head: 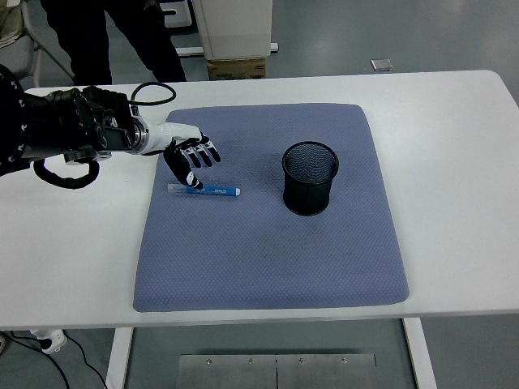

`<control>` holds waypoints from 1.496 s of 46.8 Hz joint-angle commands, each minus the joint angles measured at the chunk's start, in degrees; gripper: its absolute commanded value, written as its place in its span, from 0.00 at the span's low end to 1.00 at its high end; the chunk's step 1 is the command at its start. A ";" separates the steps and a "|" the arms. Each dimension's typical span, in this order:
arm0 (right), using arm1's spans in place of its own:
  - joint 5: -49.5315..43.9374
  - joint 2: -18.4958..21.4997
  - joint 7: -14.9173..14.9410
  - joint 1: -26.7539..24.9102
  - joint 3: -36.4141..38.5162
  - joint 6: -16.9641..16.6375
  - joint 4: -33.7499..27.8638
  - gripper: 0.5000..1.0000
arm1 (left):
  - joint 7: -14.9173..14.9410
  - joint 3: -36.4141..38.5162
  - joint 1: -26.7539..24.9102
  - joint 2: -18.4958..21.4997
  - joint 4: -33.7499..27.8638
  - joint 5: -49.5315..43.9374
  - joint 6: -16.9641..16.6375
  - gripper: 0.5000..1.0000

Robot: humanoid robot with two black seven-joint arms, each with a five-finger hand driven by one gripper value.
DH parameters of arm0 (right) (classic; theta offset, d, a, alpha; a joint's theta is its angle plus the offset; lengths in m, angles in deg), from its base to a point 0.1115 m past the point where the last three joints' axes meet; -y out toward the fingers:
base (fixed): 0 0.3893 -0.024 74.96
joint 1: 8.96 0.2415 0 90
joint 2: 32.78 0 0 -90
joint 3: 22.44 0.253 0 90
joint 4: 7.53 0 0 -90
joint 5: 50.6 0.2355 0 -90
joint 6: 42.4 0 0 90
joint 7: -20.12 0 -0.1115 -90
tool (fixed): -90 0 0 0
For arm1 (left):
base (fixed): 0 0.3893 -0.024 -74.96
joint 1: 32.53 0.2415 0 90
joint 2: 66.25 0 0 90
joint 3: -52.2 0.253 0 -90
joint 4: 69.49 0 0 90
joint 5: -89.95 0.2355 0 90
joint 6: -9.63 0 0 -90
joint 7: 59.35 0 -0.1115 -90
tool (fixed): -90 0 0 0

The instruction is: Left hand places marker in pen holder

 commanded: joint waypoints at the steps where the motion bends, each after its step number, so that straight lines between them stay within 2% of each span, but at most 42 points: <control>1: 0.00 0.00 0.00 0.00 0.01 0.08 0.00 1.00 | 0.00 -0.01 0.00 0.00 -0.02 0.09 -0.03 0.52; 21: 0.00 0.00 0.00 0.00 0.01 0.08 0.00 1.00 | -0.09 -0.36 -0.88 0.00 -0.72 0.35 0.15 0.51; 26: 0.00 0.00 0.00 0.00 0.01 0.08 0.00 1.00 | -0.09 -0.80 -0.88 0.00 -0.81 0.44 0.32 0.31; 33: 0.00 0.00 0.00 0.00 0.01 0.08 0.00 1.00 | -0.09 -0.80 -0.88 0.00 -0.89 0.53 0.32 0.23; 42: 0.00 0.00 0.00 0.00 0.01 0.08 0.00 1.00 | -0.09 -1.07 -0.62 0.00 -0.89 0.53 0.32 0.23; 52: 0.00 0.00 0.00 0.00 0.01 0.08 0.00 1.00 | -0.09 -1.94 -0.09 0.00 -0.98 1.76 0.50 0.27; 70: 0.00 0.00 0.00 0.00 0.01 0.08 0.00 1.00 | -0.09 -2.30 1.49 0.00 -0.98 3.51 0.15 0.27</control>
